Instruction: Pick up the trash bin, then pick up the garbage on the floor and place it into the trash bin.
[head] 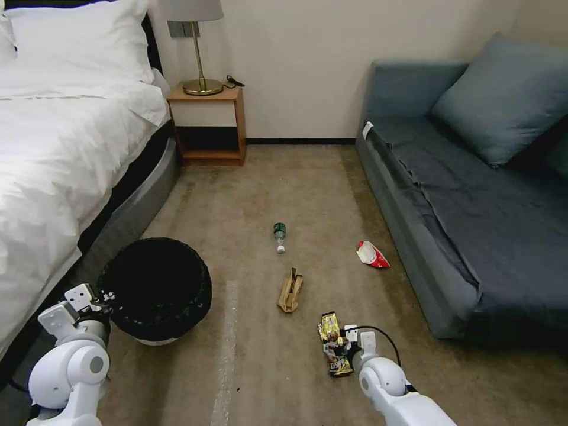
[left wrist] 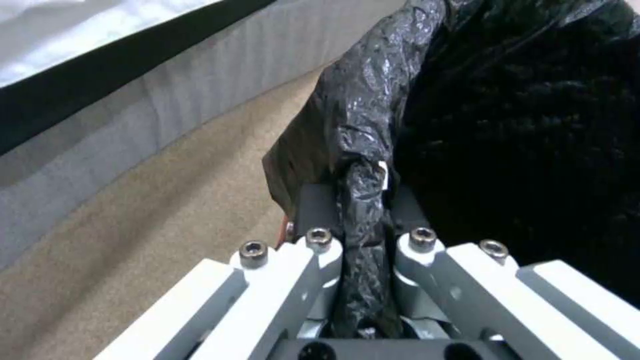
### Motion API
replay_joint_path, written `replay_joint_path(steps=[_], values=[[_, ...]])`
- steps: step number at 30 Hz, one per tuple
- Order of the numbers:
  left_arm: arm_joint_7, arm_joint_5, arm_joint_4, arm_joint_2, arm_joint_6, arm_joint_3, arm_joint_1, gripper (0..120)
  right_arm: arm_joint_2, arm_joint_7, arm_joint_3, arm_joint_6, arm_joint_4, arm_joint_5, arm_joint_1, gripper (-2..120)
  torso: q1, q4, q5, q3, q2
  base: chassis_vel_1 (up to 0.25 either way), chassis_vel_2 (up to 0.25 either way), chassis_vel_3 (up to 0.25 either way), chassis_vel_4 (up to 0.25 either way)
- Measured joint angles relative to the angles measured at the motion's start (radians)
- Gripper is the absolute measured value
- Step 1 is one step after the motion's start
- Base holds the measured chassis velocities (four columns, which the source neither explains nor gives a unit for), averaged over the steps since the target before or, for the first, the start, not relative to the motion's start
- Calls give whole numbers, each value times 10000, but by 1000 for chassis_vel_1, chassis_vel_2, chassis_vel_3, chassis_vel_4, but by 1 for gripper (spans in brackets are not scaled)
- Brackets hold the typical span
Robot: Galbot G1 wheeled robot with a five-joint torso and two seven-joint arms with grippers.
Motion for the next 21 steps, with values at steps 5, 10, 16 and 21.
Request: replay_joint_path(steps=[5,10,16,21], values=[[2,-7,4,35,-1,2,-44,4,55,-46,-40,171,-253,-130,-24,83,0,0,0,0,0,0,0,0,0],[3,-12,11,65,0,2,-84,4,89,-102,-52,327,-385,-207,-81,72,0,0,0,0,0,0,0,0,0],[3,-15,24,73,1,2,-129,4,28,-134,-72,430,-377,-271,-111,53,0,-1,0,0,0,0,0,0,0],[0,-6,101,70,3,28,-185,4,-98,-105,-84,454,-160,-267,-157,50,0,0,1,0,0,0,0,0,0]])
